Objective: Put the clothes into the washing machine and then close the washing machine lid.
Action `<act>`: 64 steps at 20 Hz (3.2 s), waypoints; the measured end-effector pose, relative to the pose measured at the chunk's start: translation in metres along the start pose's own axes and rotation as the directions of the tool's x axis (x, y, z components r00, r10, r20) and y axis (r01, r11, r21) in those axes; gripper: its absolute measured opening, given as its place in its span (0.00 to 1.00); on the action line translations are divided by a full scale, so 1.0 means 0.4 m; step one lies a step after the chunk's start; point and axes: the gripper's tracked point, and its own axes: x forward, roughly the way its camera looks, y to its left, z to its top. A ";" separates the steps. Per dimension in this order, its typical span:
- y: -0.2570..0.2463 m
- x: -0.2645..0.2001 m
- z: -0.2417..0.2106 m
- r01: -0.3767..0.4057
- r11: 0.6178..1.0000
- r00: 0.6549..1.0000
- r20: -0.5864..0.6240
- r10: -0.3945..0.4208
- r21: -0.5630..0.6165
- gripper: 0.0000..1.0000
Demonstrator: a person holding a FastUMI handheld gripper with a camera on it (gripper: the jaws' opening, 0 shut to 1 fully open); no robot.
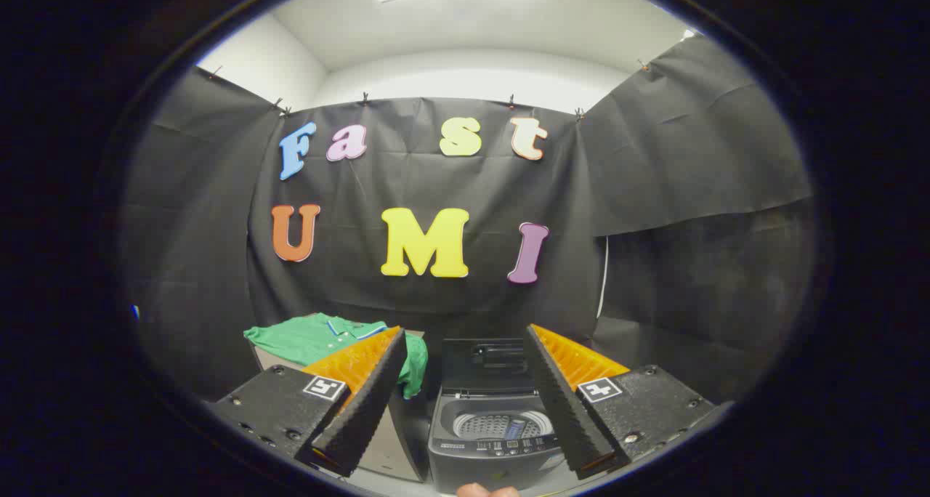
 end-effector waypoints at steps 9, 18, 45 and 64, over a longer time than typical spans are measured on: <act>0.003 0.010 0.011 -0.096 0.994 0.995 0.032 0.097 -0.048 1.00; 0.035 0.065 -0.007 -0.213 0.977 0.977 -0.011 0.213 -0.012 1.00; 0.736 0.713 -0.348 -0.261 0.965 0.526 -0.833 0.173 0.035 1.00; 0.760 0.722 -0.459 -0.272 0.962 0.095 -0.995 0.021 -0.006 0.85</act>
